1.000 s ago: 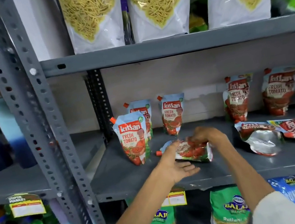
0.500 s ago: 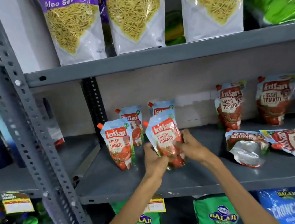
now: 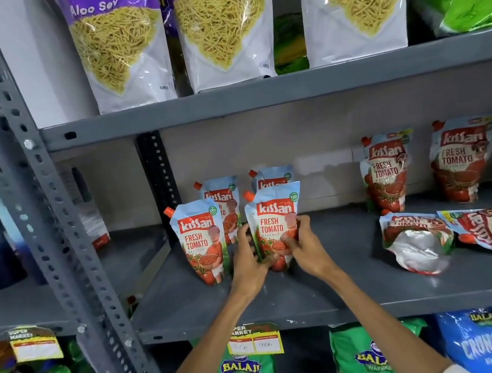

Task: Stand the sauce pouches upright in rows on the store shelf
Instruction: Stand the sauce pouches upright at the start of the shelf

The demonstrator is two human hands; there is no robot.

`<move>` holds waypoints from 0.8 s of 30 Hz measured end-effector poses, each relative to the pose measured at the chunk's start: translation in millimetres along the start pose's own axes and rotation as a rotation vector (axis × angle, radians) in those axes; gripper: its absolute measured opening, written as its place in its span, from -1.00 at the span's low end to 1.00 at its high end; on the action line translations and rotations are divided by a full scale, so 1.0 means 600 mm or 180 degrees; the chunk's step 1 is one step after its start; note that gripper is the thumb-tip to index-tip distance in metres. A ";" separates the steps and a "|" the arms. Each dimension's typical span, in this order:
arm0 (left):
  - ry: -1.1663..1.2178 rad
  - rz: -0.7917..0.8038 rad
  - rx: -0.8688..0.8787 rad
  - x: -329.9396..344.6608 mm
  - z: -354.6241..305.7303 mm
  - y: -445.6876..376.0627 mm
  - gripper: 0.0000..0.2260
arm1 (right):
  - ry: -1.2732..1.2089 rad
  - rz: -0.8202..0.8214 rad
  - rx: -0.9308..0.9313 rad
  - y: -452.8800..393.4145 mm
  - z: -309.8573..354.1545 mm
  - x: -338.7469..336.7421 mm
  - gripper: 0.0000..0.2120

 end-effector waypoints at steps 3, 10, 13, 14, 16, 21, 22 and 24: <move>-0.0258 -0.0903 0.0366 0.001 -0.015 0.017 -0.33 | 0.0113 -0.0182 -0.0109 0.014 0.013 -0.021 -0.66; 0.0297 -0.0590 0.0739 0.073 -0.109 0.035 -0.86 | 0.1804 -0.1430 -0.0327 0.047 0.091 -0.196 -0.88; 0.0319 0.0100 0.0394 0.129 -0.132 0.030 -0.89 | 0.2191 -0.1552 0.0603 0.062 0.092 -0.309 -0.64; 0.0314 0.0263 0.0209 0.147 -0.134 0.026 -0.89 | 0.2287 -0.1494 0.1067 0.066 0.084 -0.346 -0.58; 0.0258 0.0479 -0.0184 0.182 -0.135 0.013 -0.85 | 0.2501 -0.1225 0.1864 0.079 0.067 -0.405 -0.53; 0.0098 0.0963 -0.1320 0.280 -0.152 -0.031 -0.78 | 0.1795 -0.0287 0.2734 0.117 -0.005 -0.452 -0.51; 0.0120 0.1088 -0.1571 0.296 -0.159 -0.037 -0.73 | 0.1707 -0.0138 0.2839 0.116 -0.011 -0.449 -0.42; 0.0227 0.1424 -0.2041 0.324 -0.173 -0.041 -0.60 | 0.1814 -0.0109 0.2750 0.107 -0.018 -0.444 -0.36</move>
Point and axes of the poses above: each hand's wrist, its own y-axis away from the middle knuckle, its own x-axis out of the palm, z = x × y, the point moved 2 cm from there along -y, towards the middle knuckle, and after that the axes turned 3 degrees about -x, right-handed, at the moved point
